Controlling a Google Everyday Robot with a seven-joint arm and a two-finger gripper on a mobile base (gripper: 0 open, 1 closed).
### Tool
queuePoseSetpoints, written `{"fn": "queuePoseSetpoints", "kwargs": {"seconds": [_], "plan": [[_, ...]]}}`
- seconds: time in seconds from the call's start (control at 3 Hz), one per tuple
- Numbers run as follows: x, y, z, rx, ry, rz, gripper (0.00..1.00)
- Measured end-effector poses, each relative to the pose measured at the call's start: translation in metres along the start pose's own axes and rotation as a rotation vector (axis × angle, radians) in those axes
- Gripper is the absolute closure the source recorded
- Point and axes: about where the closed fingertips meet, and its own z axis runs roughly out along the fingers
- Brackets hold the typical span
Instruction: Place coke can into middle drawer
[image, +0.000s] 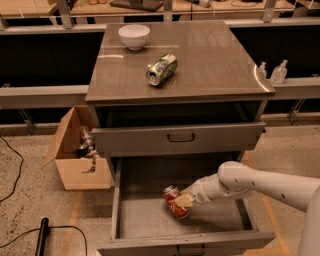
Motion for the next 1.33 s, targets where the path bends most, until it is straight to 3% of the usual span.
{"fn": "queuePoseSetpoints", "kwargs": {"seconds": [0.33,0.67,1.0,1.33], "plan": [[0.007,0.000,-0.002,0.001,0.029,0.018,0.16],[0.013,-0.007,-0.034,0.063,0.035,0.037,0.00],[0.015,-0.018,-0.102,0.176,0.017,0.033,0.00],[0.018,-0.027,-0.183,0.342,0.034,0.050,0.00]]}}
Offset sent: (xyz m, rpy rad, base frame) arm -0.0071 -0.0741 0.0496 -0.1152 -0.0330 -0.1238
